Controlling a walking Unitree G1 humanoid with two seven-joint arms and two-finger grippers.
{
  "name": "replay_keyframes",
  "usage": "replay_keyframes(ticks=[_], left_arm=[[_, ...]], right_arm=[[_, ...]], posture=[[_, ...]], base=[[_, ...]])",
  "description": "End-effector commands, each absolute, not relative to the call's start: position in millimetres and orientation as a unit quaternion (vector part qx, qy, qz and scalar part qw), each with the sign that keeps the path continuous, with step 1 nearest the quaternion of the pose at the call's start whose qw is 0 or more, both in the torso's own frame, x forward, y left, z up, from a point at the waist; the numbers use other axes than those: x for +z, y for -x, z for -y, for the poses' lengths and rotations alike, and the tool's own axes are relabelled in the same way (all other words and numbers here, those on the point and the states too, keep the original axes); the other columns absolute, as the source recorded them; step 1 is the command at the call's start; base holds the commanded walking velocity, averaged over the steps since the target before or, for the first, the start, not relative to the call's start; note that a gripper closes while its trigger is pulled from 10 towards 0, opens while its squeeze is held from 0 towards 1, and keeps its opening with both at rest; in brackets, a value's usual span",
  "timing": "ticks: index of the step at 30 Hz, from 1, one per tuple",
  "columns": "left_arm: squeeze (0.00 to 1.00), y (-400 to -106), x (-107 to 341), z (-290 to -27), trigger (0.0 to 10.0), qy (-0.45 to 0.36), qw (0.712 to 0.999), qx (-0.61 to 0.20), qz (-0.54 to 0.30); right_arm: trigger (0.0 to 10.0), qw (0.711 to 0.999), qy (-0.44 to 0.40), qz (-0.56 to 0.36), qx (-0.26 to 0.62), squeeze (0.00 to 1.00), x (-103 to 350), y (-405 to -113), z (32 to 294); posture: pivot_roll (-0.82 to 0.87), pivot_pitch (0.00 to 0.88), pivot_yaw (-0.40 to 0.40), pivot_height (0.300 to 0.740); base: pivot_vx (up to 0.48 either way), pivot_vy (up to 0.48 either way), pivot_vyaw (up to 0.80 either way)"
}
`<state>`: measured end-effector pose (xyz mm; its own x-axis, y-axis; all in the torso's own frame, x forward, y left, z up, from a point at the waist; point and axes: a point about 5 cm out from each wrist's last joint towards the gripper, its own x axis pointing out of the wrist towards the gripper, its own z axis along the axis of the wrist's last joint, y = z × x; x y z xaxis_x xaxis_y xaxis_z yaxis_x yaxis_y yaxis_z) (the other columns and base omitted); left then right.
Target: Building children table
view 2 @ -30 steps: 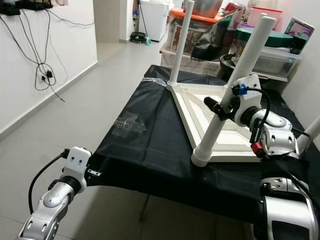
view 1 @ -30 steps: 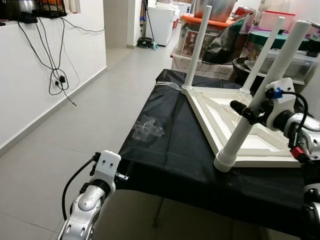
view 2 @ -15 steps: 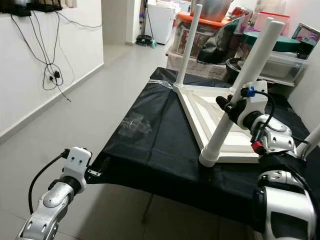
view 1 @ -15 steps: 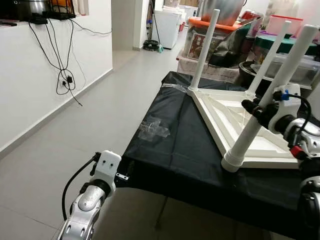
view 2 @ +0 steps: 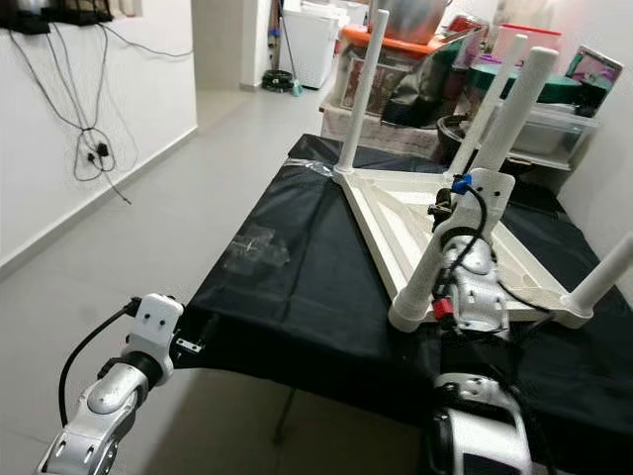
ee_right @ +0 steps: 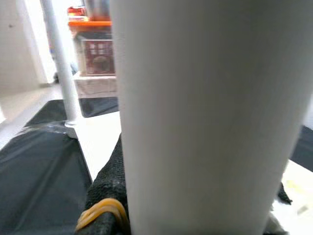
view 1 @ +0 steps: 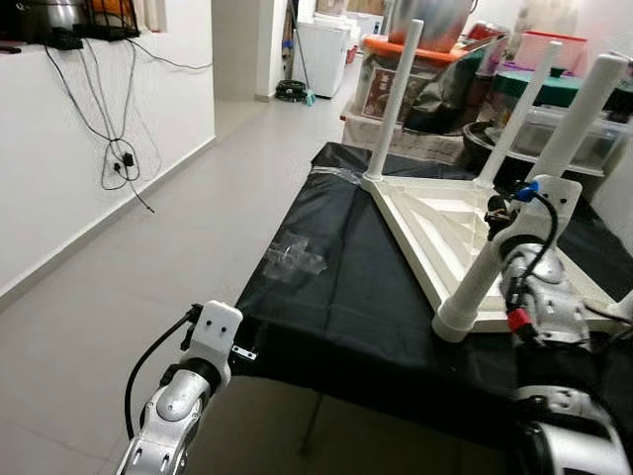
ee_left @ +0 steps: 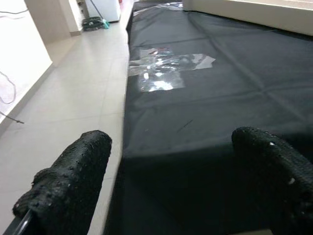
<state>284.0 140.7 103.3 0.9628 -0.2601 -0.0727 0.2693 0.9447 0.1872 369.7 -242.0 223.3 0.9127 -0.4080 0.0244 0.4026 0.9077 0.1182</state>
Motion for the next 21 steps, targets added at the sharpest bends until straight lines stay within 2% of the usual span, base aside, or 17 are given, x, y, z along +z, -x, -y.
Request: replay_keyframes(ticks=[1, 5, 7, 14, 15, 16, 21], left_arm=[[0.00, -283.4, 96.7, -142.0, 10.0, -0.105, 0.985, -0.132, -0.040], [0.00, -283.4, 95.5, -143.2, 10.0, -0.106, 0.985, -0.127, -0.044], [0.00, -282.2, 94.8, -140.3, 10.0, -0.103, 0.985, -0.128, -0.044], [0.00, -281.3, 94.2, -139.1, 10.0, -0.101, 0.985, -0.129, -0.045], [0.00, -281.1, 94.0, -139.0, 10.0, -0.101, 0.985, -0.129, -0.045], [0.00, -281.1, 93.9, -139.3, 10.0, -0.102, 0.985, -0.130, -0.045], [0.00, -282.3, 94.6, -139.5, 10.0, -0.103, 0.985, -0.132, -0.044]], right_arm=[[0.0, 0.974, -0.053, -0.059, -0.213, 0.00, 184.4, -367.4, 233.8], [0.0, 0.975, -0.042, -0.082, -0.203, 0.00, 187.7, -371.5, 222.2], [10.0, 0.977, -0.028, -0.091, -0.190, 0.00, 193.5, -371.9, 220.3], [10.0, 0.975, -0.030, -0.075, -0.205, 0.00, 201.2, -367.4, 221.5], [10.0, 0.975, -0.034, -0.067, -0.208, 1.00, 204.2, -365.9, 224.4], [10.0, 0.982, -0.041, -0.045, -0.181, 0.00, 213.7, -364.9, 231.8], [10.0, 0.998, -0.045, 0.036, -0.005, 0.00, 242.5, -359.8, 246.7]], posture=[[0.10, 0.000, -0.142, 0.740], [0.09, 0.000, -0.149, 0.740], [0.09, 0.000, -0.149, 0.740], [0.09, 0.000, -0.151, 0.740], [0.09, 0.000, -0.151, 0.740], [0.09, 0.000, -0.145, 0.740], [0.09, 0.000, -0.138, 0.740]], base=[[0.000, 0.000, 0.00], [0.000, 0.000, 0.00], [0.000, 0.000, 0.00], [0.000, 0.000, 0.00], [0.000, 0.000, 0.00], [0.000, 0.000, 0.00], [0.000, 0.000, 0.00]])
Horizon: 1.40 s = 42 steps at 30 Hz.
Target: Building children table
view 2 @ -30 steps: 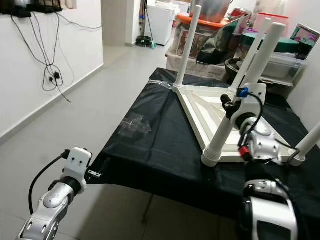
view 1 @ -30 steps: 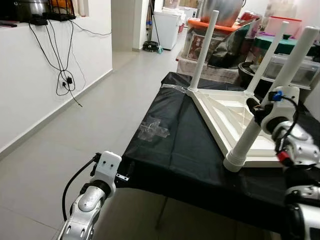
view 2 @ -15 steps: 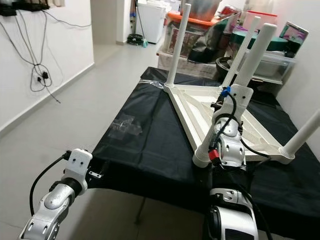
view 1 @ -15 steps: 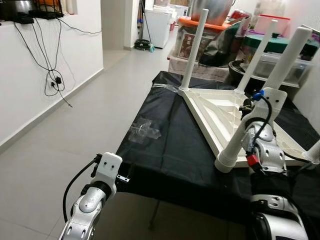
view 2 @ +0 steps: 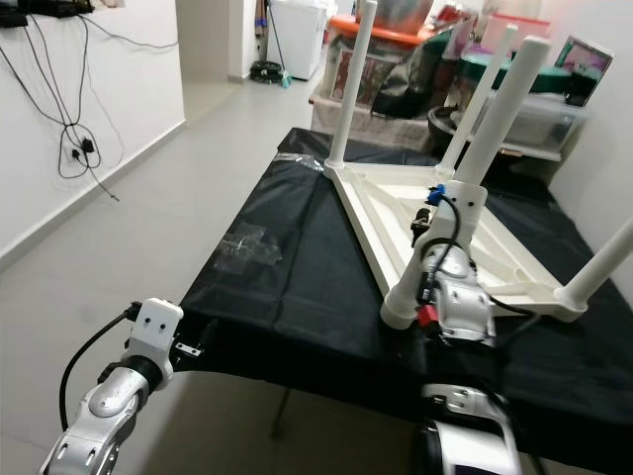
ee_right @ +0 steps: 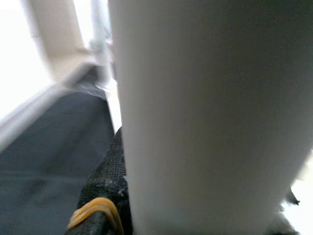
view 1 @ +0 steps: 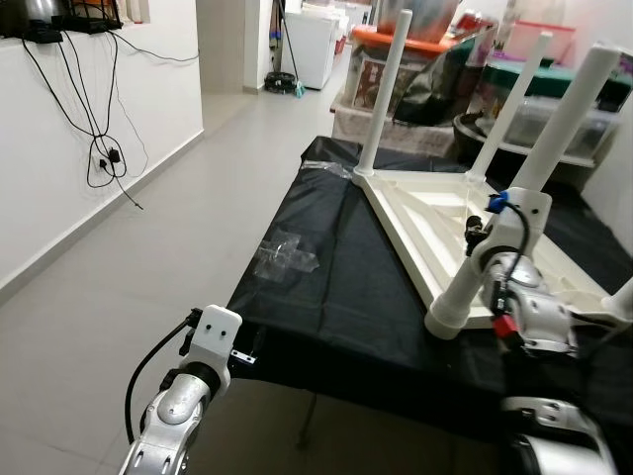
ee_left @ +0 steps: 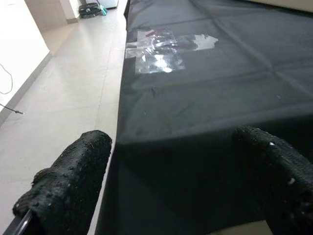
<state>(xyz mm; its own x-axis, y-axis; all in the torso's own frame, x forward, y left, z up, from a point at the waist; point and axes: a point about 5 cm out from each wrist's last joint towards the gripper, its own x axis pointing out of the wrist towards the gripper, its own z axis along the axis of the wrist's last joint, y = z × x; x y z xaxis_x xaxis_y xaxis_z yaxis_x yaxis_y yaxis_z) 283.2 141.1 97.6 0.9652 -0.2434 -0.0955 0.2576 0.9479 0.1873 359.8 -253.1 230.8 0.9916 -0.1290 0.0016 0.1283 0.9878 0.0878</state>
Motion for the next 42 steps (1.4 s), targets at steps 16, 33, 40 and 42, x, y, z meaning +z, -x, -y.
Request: replay_keyframes(ticks=[16, 33, 40, 42], left_arm=[[0.00, -284.3, 96.6, -141.7, 10.0, -0.109, 0.984, -0.137, -0.042], [0.00, -285.6, 98.3, -142.8, 10.0, -0.113, 0.983, -0.136, -0.043], [0.00, -285.9, 96.6, -142.7, 10.0, -0.112, 0.984, -0.132, -0.045], [0.00, -285.6, 96.3, -143.0, 10.0, -0.111, 0.984, -0.131, -0.046]], right_arm=[[0.0, 0.999, 0.020, -0.044, 0.010, 0.00, 210.7, -354.9, 290.5], [10.0, 0.962, -0.067, -0.035, -0.263, 0.00, 195.2, -345.4, 251.7], [10.0, 0.986, -0.006, -0.022, -0.163, 0.00, 220.8, -355.3, 268.7], [10.0, 0.991, -0.013, -0.008, -0.133, 0.00, 225.5, -356.9, 270.8]], posture=[[0.10, 0.000, -0.132, 0.740], [0.11, 0.000, -0.139, 0.740], [0.12, 0.000, -0.148, 0.740], [0.11, 0.000, -0.147, 0.740]], base=[[0.000, 0.000, 0.00], [0.000, 0.000, 0.00], [0.000, 0.000, 0.00], [0.000, 0.000, 0.00]])
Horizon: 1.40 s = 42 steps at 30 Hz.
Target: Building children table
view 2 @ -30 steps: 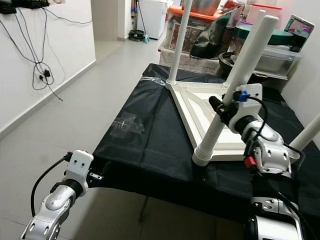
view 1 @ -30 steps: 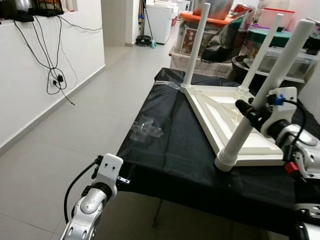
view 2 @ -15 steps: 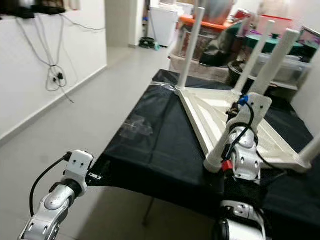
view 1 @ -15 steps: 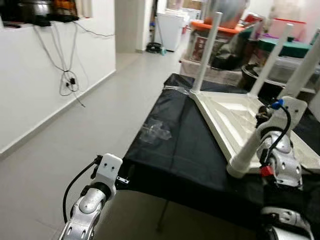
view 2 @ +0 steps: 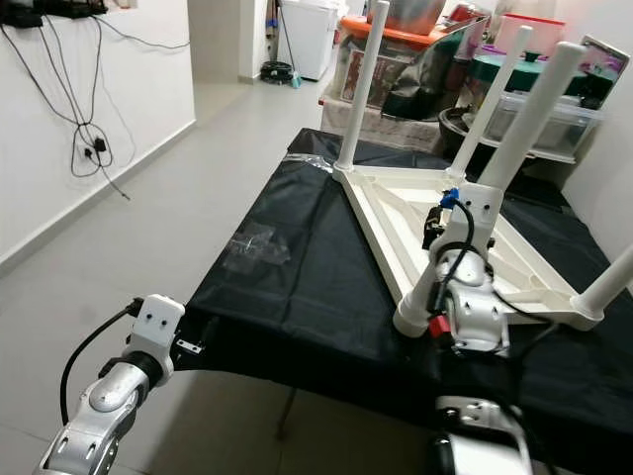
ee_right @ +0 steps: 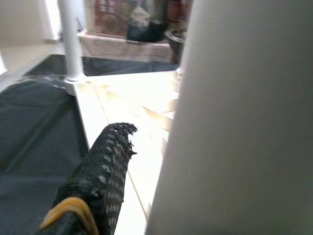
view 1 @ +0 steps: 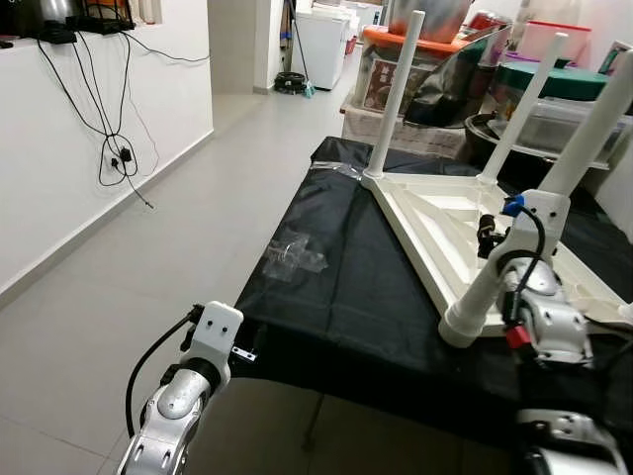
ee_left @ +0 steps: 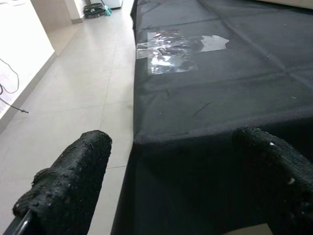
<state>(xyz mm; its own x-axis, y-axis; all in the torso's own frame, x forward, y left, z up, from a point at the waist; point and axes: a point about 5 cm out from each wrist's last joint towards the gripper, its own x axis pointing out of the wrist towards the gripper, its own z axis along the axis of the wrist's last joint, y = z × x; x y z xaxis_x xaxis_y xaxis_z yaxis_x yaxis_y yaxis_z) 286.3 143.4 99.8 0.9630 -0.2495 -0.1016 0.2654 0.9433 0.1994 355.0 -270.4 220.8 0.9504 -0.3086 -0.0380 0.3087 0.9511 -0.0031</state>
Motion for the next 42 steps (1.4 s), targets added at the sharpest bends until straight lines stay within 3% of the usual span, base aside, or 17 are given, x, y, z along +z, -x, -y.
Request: replay_keyframes(ticks=[1, 4, 7, 8, 11, 12, 13, 14, 22, 25, 31, 34, 35, 36, 37, 41, 42], left_arm=[[0.00, -285.4, 95.8, -143.5, 10.0, -0.112, 0.984, -0.131, -0.046], [0.00, -285.4, 95.5, -143.9, 10.0, -0.112, 0.984, -0.131, -0.047], [0.00, -287.4, 96.7, -144.9, 10.0, -0.115, 0.984, -0.130, -0.045], [0.00, -288.4, 97.5, -145.5, 10.0, -0.116, 0.984, -0.130, -0.044], [0.00, -288.4, 97.5, -145.5, 10.0, -0.116, 0.984, -0.130, -0.044], [0.00, -289.0, 98.0, -145.6, 10.0, -0.117, 0.984, -0.131, -0.044], [0.00, -289.0, 98.0, -145.6, 10.0, -0.117, 0.984, -0.131, -0.044], [0.00, -289.2, 98.0, -145.0, 10.0, -0.118, 0.983, -0.132, -0.043], [0.00, -289.2, 98.2, -144.9, 10.0, -0.121, 0.982, -0.137, -0.044], [0.00, -289.3, 99.4, -145.2, 10.0, -0.121, 0.982, -0.137, -0.043], [0.00, -288.4, 99.1, -144.8, 10.0, -0.121, 0.982, -0.137, -0.045], [0.00, -288.1, 98.8, -144.0, 10.0, -0.121, 0.982, -0.138, -0.045], [0.00, -287.8, 98.3, -144.1, 10.0, -0.121, 0.982, -0.138, -0.046], [0.00, -287.8, 98.3, -144.1, 10.0, -0.121, 0.982, -0.138, -0.046], [0.00, -287.9, 97.7, -144.9, 10.0, -0.121, 0.982, -0.137, -0.047], [0.00, -288.3, 97.1, -146.5, 10.0, -0.121, 0.983, -0.133, -0.048], [0.00, -288.0, 96.9, -146.0, 10.0, -0.119, 0.983, -0.132, -0.048]], right_arm=[[10.0, 0.996, -0.004, 0.014, -0.091, 0.00, 230.8, -358.0, 273.5], [10.0, 0.997, 0.006, 0.029, -0.064, 0.00, 234.2, -358.3, 275.4], [10.0, 0.999, 0.033, -0.001, 0.039, 0.00, 218.6, -354.0, 276.7], [8.8, 0.996, 0.038, -0.014, 0.077, 0.00, 211.8, -351.3, 275.0], [8.8, 0.996, 0.038, -0.014, 0.077, 0.00, 211.8, -351.3, 275.0], [4.7, 0.992, 0.037, -0.029, 0.113, 0.00, 205.0, -348.5, 273.2], [4.7, 0.992, 0.037, -0.029, 0.113, 0.00, 205.0, -348.5, 273.2], [0.0, 0.992, 0.034, -0.039, 0.117, 0.00, 198.3, -347.1, 274.4], [0.0, 0.987, 0.005, -0.050, -0.150, 0.00, 179.1, -348.8, 292.0], [0.0, 0.960, -0.065, -0.033, -0.270, 0.00, 172.7, -332.2, 266.7], [0.0, 0.959, -0.059, -0.014, -0.276, 0.00, 175.4, -318.0, 217.8], [0.0, 0.964, -0.051, -0.020, -0.261, 0.00, 175.3, -319.0, 210.2], [10.0, 0.970, -0.029, -0.021, -0.241, 0.00, 177.4, -323.0, 208.2], [10.0, 0.970, -0.029, -0.021, -0.241, 0.00, 177.4, -323.0, 208.2], [10.0, 0.972, -0.020, -0.014, -0.233, 1.00, 181.7, -326.6, 215.4], [10.0, 0.974, -0.020, 0.032, -0.221, 1.00, 204.6, -332.4, 241.7], [10.0, 0.983, -0.013, 0.072, -0.168, 0.00, 224.5, -337.5, 252.5]], posture=[[0.12, 0.000, -0.150, 0.740], [0.12, 0.000, -0.150, 0.740], [0.12, 0.000, -0.145, 0.740], [0.12, 0.000, -0.142, 0.740], [0.12, 0.000, -0.142, 0.740], [0.12, 0.000, -0.142, 0.740], [0.12, 0.000, -0.142, 0.740], [0.12, 0.000, -0.137, 0.740], [0.11, 0.000, -0.129, 0.740], [0.12, 0.000, -0.127, 0.740], [0.12, 0.000, -0.126, 0.740], [0.12, 0.000, -0.127, 0.740], [0.12, 0.000, -0.131, 0.740], [0.12, 0.000, -0.131, 0.740], [0.11, 0.000, -0.135, 0.740], [0.11, 0.000, -0.141, 0.740], [0.12, 0.000, -0.142, 0.740]], base=[[0.000, 0.000, 0.00], [0.000, 0.000, 0.00], [0.000, 0.000, 0.00], [0.000, 0.000, 0.00], [0.000, 0.000, 0.00], [0.000, 0.000, 0.00], [0.000, 0.000, 0.00], [0.000, 0.000, 0.00], [0.000, 0.000, 0.00], [0.000, 0.000, 0.00], [0.000, 0.000, 0.00], [0.000, 0.000, 0.00], [0.000, 0.000, 0.00], [0.000, 0.000, 0.00], [0.000, 0.000, 0.00], [0.000, 0.000, 0.00], [0.000, 0.000, 0.00]])
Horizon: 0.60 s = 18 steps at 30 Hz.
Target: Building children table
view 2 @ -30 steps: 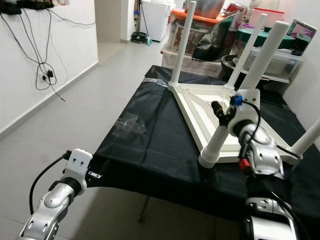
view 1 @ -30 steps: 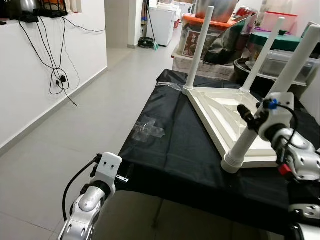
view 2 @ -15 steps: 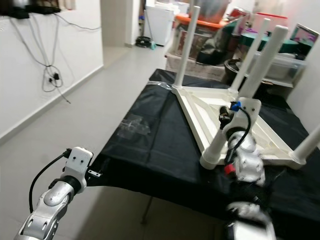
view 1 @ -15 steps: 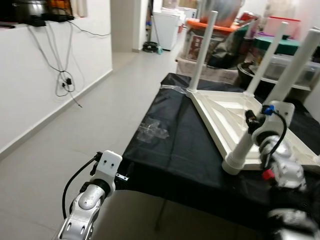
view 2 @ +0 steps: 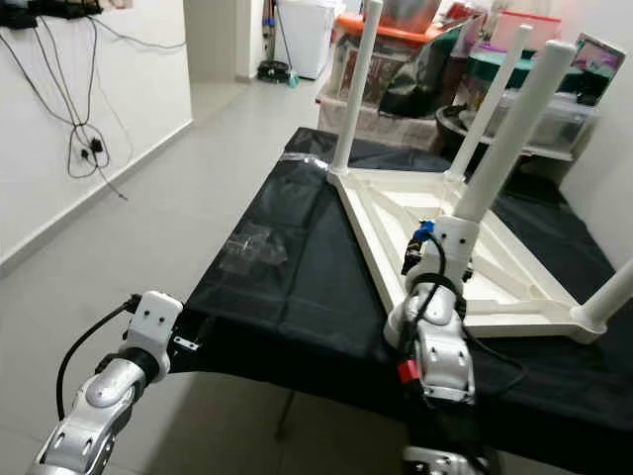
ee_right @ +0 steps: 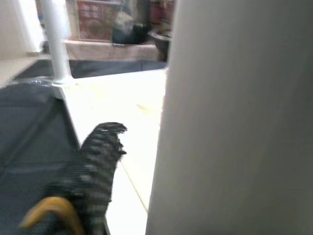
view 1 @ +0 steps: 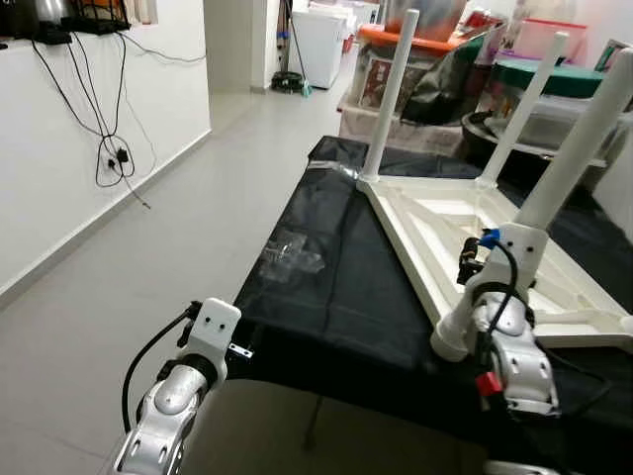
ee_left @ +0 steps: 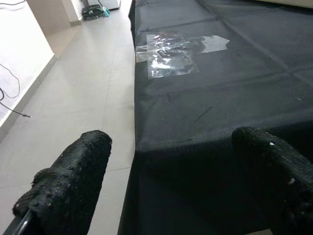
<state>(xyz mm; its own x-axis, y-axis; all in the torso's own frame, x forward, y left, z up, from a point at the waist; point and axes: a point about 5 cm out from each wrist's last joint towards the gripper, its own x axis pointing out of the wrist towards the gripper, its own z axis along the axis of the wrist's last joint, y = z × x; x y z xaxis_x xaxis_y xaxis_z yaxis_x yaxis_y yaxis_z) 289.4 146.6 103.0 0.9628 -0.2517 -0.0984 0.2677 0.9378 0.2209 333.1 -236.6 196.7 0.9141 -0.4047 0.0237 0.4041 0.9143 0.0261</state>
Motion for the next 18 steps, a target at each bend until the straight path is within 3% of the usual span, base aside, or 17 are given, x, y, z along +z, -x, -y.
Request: replay_keyframes(ticks=[1, 6, 7, 10, 11, 12, 18], left_arm=[[0.00, -288.0, 96.9, -146.0, 10.0, -0.119, 0.983, -0.132, -0.048], [0.00, -287.5, 96.1, -147.0, 10.0, -0.120, 0.983, -0.132, -0.050], [0.00, -287.6, 96.2, -147.7, 10.0, -0.122, 0.982, -0.133, -0.049], [0.00, -288.1, 96.6, -148.4, 10.0, -0.122, 0.983, -0.131, -0.049], [0.00, -288.5, 96.9, -148.8, 10.0, -0.122, 0.983, -0.131, -0.048], [0.00, -288.8, 96.9, -148.8, 10.0, -0.122, 0.983, -0.130, -0.048], [0.00, -288.6, 96.4, -144.8, 10.0, -0.123, 0.982, -0.137, -0.048]], right_arm=[[10.0, 0.983, -0.013, 0.072, -0.168, 0.00, 224.5, -337.5, 252.5], [10.0, 0.995, -0.006, 0.088, -0.044, 0.00, 236.3, -342.3, 263.2], [10.0, 0.997, -0.010, 0.074, 0.020, 0.00, 233.6, -341.0, 261.4], [10.0, 0.997, -0.007, 0.064, 0.047, 0.00, 230.4, -339.6, 261.1], [4.0, 0.997, 0.007, 0.062, 0.046, 0.00, 228.8, -339.0, 264.6], [0.0, 0.997, 0.010, 0.057, 0.043, 0.00, 226.4, -339.1, 267.8], [0.0, 1.000, 0.004, -0.017, 0.022, 0.00, 197.1, -341.8, 267.9]], posture=[[0.12, 0.000, -0.142, 0.740], [0.11, 0.000, -0.144, 0.740], [0.11, 0.000, -0.144, 0.740], [0.11, 0.000, -0.143, 0.740], [0.11, 0.000, -0.141, 0.740], [0.11, 0.000, -0.139, 0.740], [0.11, 0.000, -0.133, 0.740]], base=[[0.000, 0.000, 0.00], [0.000, 0.000, 0.00], [0.000, 0.000, 0.00], [0.000, 0.000, 0.00], [0.000, 0.000, 0.00], [0.000, 0.000, 0.00], [0.000, 0.000, 0.00]])
